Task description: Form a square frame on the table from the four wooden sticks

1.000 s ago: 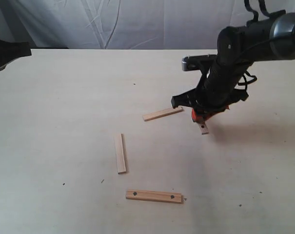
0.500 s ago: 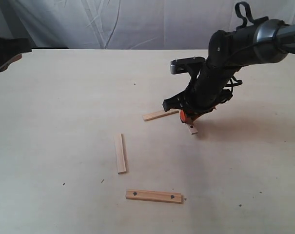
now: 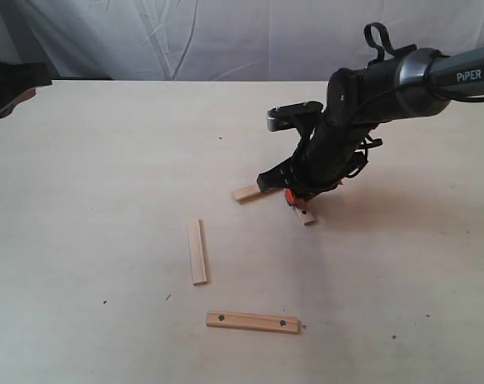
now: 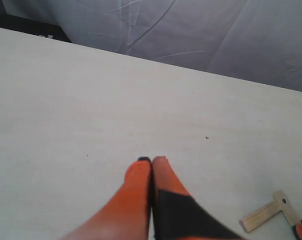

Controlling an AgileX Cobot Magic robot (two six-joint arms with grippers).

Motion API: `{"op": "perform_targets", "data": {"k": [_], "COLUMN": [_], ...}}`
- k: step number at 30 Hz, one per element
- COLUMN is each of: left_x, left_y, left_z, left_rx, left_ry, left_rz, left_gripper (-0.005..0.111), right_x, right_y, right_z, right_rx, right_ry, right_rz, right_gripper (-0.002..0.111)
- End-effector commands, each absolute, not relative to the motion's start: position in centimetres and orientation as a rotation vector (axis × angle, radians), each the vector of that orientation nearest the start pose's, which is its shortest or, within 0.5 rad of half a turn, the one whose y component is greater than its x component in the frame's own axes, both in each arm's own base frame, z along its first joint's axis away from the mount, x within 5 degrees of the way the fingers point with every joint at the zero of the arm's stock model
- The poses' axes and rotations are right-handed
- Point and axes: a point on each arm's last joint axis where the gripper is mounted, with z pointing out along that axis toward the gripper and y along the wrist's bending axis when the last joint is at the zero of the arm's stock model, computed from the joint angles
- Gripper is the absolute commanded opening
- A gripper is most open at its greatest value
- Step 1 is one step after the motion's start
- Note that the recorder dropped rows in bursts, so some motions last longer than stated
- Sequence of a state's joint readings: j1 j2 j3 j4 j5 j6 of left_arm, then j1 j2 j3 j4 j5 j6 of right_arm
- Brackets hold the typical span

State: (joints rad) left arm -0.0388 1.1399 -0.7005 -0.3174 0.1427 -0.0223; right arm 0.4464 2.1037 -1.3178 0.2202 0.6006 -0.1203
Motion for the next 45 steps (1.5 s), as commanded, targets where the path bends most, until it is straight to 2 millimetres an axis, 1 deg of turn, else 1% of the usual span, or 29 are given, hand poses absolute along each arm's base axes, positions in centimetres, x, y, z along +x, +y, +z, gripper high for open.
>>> {"op": "perform_targets", "data": {"k": [1,2,4,6,7,8,10,13,16,19,21,25,28,30,32,33,35,36,37,38,40,42,44,45], "left_x": [24.1,24.1,24.1,24.1,24.1,24.1,24.1,24.1,24.1,24.0,24.0,24.0,24.0,24.0,24.0,24.0,24.0,24.0,24.0,24.0,24.0,24.0,24.0,24.0], "left_y": [-1.4,-1.4,-1.4,-1.4,-1.4,-1.4,-1.3,-0.6,0.8,1.7,1.7,1.7,1.7,1.7,1.7,1.7,1.7,1.7,1.7,1.7,1.7,1.7,1.7,1.7], "left_z": [28.9,28.9,28.9,28.9,28.9,28.9,28.9,28.9,28.8,28.7,28.7,28.7,28.7,28.7,28.7,28.7,28.7,28.7,28.7,28.7,28.7,28.7,28.7,28.7], "left_rx": [-0.286,-0.286,-0.286,-0.285,-0.283,-0.281,-0.280,-0.260,-0.320,-0.392,-0.399,-0.409,-0.409,-0.418,-0.423,-0.426,-0.442,-0.442,-0.442,-0.442,-0.442,-0.442,-0.442,-0.442], "left_ry": [2.042,2.042,2.042,2.042,2.040,2.037,2.037,2.036,2.039,2.037,2.037,2.035,2.035,2.033,2.032,2.029,2.024,2.024,2.024,2.024,2.026,2.026,2.026,2.026], "left_rz": [-0.288,-0.288,-0.288,-0.287,-0.285,-0.283,-0.275,-0.222,-0.188,-0.190,-0.193,-0.202,-0.202,-0.210,-0.214,-0.215,-0.228,-0.228,-0.228,-0.228,-0.229,-0.229,-0.229,-0.229], "left_gripper": [0.000,0.000,0.000,0.000,0.000,0.000,0.000,0.000,0.000,0.000,0.000,0.000,0.000,0.000,0.000,0.000,0.000,0.000,0.000,0.000,0.000,0.000,0.000,0.000], "right_x": [36.5,36.4,36.1,35.1,34.4,33.5,31.9,29.4,28.0,27.7,27.8,27.6,27.3,27.3,27.3,27.3,27.3,27.3,27.3,27.3,27.8,28.8,30.3,31.1], "right_y": [18.6,18.5,18.6,19.6,20.2,21.3,23.6,27.4,30.2,31.7,32.4,34.0,34.4,34.2,34.0,33.9,33.9,33.9,33.9,33.9,33.4,32.4,30.6,29.7], "right_z": [12.8,13.6,15.3,17.1,17.5,17.6,17.5,16.4,15.5,14.7,14.5,13.5,12.2,11.5,11.1,11.1,11.1,11.2,11.5,11.9,13.4,14.9,16.3,16.5], "right_rx": [-0.558,-0.544,-0.530,-0.500,-0.524,-0.570,-0.608,-0.692,-0.729,-0.743,-0.728,-0.732,-0.744,-0.727,-0.738,-0.745,-0.742,-0.742,-0.740,-0.738,-0.711,-0.685,-0.634,-0.602], "right_ry": [2.801,2.793,2.768,2.771,2.782,2.791,2.811,2.794,2.807,2.828,2.838,2.851,2.880,2.902,2.902,2.901,2.904,2.902,2.895,2.890,2.867,2.847,2.838,2.843], "right_rz": [0.280,0.287,0.302,0.363,0.379,0.391,0.412,0.438,0.425,0.333,0.289,0.285,0.255,0.215,0.147,0.122,0.115,0.117,0.124,0.130,0.151,0.160,0.162,0.157], "right_gripper": [0.041,0.043,0.044,0.044,0.044,0.044,0.044,0.044,0.044,0.044,0.044,0.050,0.050,0.050,0.046,0.043,0.029,0.019,0.008,-0.001,0.000,-0.001,-0.001,-0.001]}}
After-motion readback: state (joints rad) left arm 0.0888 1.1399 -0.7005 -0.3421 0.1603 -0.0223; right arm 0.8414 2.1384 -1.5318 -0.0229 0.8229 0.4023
